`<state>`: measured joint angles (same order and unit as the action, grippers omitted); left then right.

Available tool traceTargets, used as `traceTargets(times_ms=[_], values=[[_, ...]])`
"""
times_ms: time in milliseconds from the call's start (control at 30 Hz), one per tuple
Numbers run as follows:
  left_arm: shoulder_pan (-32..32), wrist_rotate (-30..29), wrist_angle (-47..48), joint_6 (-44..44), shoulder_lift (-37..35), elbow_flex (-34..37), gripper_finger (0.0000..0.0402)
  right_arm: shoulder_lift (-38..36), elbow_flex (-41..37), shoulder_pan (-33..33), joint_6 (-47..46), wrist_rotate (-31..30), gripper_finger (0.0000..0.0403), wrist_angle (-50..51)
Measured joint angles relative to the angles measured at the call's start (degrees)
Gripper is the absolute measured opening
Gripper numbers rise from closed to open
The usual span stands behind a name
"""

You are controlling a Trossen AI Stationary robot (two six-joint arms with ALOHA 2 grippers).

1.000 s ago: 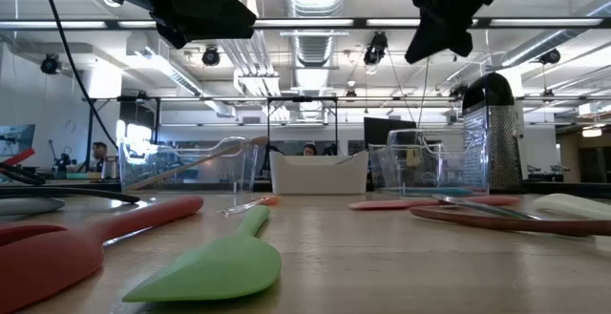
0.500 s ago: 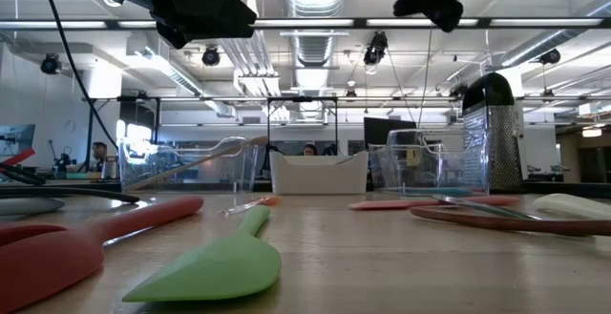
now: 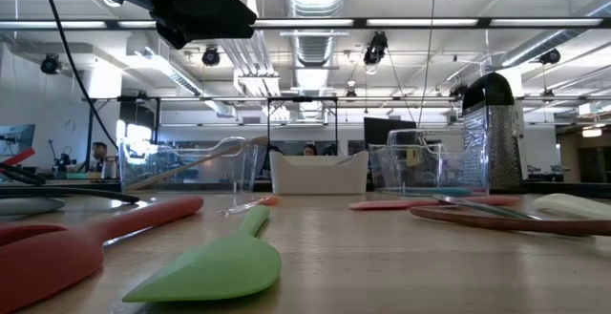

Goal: Pick & Place Kitchen Items
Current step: Put the black serving spoon into the left transparent bin

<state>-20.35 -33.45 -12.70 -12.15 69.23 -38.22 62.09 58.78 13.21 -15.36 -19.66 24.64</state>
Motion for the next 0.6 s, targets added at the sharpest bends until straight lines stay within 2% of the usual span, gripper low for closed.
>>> traceTargets(times_ms=[267, 433, 500, 600], values=[[0.0, 0.0, 1.1, 2.7, 0.0, 0.0, 0.0168, -1.6, 0.0, 5.6, -0.8, -2.8, 0.0027, 0.4], [0.0, 0.0, 7.3, 4.4, -0.4, -0.9, 0.0168, -1.6, 0.0, 9.9, -1.9, -4.3, 0.0027, 0.3], [0.0, 0.0, 10.3, 3.5, -1.0, -1.3, 0.0168, -1.4, -0.3, 12.3, -3.1, -7.7, 0.0027, 0.3], [0.0, -0.6, 15.9, 0.8, -2.3, -1.7, 0.0168, -1.2, -1.6, 17.0, -5.9, -17.7, 0.0027, 0.4]])
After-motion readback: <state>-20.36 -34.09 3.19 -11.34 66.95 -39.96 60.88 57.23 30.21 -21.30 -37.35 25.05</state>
